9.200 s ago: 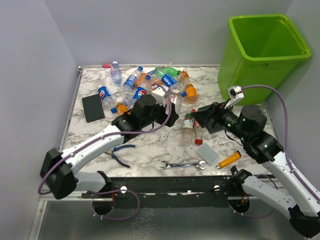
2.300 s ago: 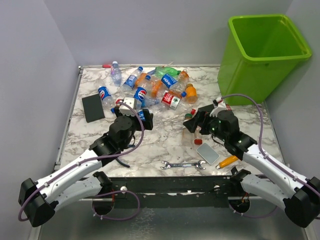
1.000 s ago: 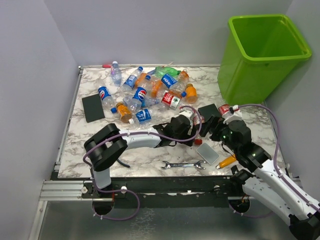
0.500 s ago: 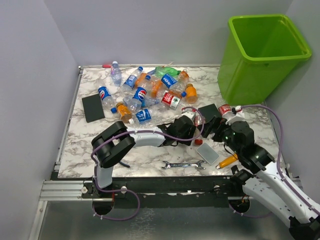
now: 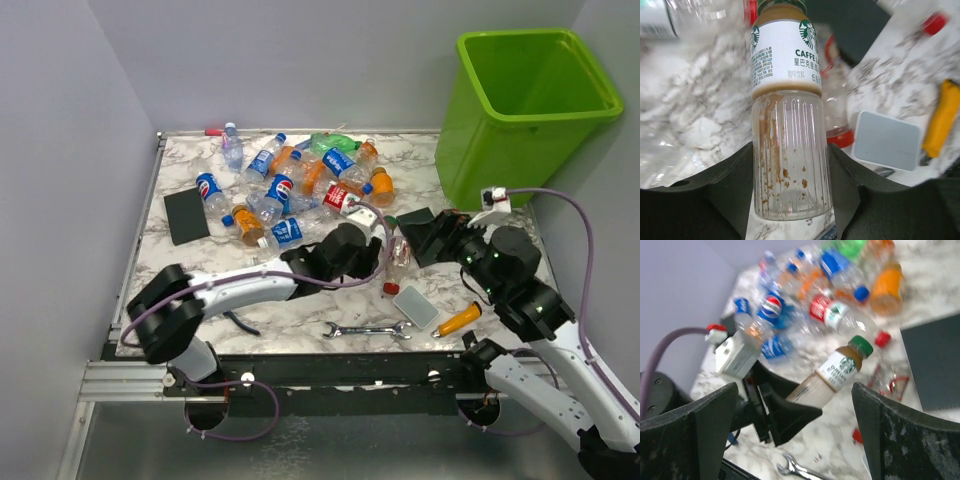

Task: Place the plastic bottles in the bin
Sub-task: Pick up the plastic bottle at the center of the board.

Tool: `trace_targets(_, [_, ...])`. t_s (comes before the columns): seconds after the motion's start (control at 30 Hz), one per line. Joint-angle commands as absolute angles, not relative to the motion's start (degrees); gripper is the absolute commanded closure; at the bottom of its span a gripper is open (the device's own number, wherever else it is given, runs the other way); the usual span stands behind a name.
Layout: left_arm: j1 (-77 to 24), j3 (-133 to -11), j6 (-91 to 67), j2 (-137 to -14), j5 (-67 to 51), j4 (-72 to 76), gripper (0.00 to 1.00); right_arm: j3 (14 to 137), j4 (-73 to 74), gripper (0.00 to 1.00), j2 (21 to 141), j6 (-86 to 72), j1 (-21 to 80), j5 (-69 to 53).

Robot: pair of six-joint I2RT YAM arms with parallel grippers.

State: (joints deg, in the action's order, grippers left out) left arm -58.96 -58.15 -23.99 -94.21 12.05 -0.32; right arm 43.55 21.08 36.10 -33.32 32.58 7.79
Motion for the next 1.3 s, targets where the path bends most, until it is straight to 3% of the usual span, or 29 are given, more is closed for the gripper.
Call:
trace_targets(0.0, [-59.3,-56.2,-16.7,-77.7,15.5,1.9,0.59,53.3,16.0,0.0,37.1,-26.8,32.8,2.1])
trace_targets(0.3, [-59.0,-47.4,0.4,-55.6,7.6,3.0,0.63,63.5,6.0,0.01,46.2,-26.1,32.8,-18.3])
trace_targets(0.57, [-58.9,-26.9,0.6,-41.1,1.0,28.6,0.68,62.8,-2.9,0.03,52.7,-32.5,32.8,-22.6])
trace_targets(0.83, [-58.9,-20.0,0.8,-35.8,2.2,35.0,0.73,58.7,-4.9,0.04,54.5,-38.9,32.8,-17.7])
trace_targets(1.27, [-58.9,-19.6,0.6,-35.6,2.9,35.8,0.74,56.0,-12.6,0.08,60.6,-49.4,34.1,-24.0])
